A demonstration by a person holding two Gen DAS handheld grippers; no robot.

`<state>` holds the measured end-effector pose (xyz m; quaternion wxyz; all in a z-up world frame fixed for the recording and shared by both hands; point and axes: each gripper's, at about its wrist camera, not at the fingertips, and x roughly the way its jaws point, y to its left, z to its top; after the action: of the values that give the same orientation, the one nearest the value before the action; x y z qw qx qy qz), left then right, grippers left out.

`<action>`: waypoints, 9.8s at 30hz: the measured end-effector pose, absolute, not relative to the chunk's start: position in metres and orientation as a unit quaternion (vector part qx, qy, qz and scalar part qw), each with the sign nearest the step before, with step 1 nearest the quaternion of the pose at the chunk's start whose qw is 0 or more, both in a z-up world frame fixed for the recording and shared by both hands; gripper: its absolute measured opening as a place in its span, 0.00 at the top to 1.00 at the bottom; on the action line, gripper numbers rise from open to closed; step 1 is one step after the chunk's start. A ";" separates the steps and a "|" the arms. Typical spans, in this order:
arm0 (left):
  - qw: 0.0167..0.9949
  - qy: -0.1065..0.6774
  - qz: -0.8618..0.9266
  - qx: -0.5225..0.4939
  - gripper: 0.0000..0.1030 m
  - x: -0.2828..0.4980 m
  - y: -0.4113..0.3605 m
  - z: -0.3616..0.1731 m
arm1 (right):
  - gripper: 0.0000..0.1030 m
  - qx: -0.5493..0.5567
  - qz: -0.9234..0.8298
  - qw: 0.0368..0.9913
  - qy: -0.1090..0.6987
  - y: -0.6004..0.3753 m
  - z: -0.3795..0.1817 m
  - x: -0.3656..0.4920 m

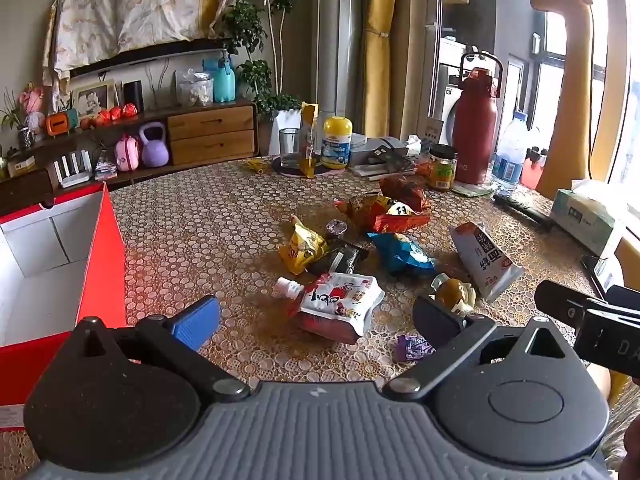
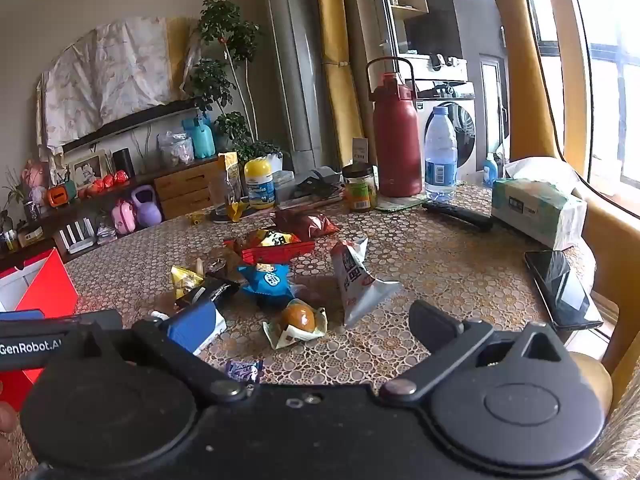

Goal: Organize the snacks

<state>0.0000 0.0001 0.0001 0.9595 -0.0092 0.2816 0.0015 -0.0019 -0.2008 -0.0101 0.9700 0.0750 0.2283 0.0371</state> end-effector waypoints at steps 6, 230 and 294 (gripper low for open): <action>0.959 0.283 0.000 -0.009 0.00 0.000 0.000 0.000 | 0.00 0.074 0.036 0.970 0.228 -0.201 -0.010 -0.001; 0.942 0.272 0.187 -0.065 0.23 -0.012 0.229 0.032 | 0.76 -0.030 0.402 0.883 0.239 0.079 0.090 0.089; 0.904 0.359 0.229 -0.044 0.01 0.030 0.230 0.023 | 0.40 -0.004 0.380 0.873 0.306 0.047 0.094 0.124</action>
<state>0.0296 0.2300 0.0234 0.9036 -0.0444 0.3594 0.2289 0.1245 0.0473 0.0936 0.8727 -0.0037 0.3061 0.3804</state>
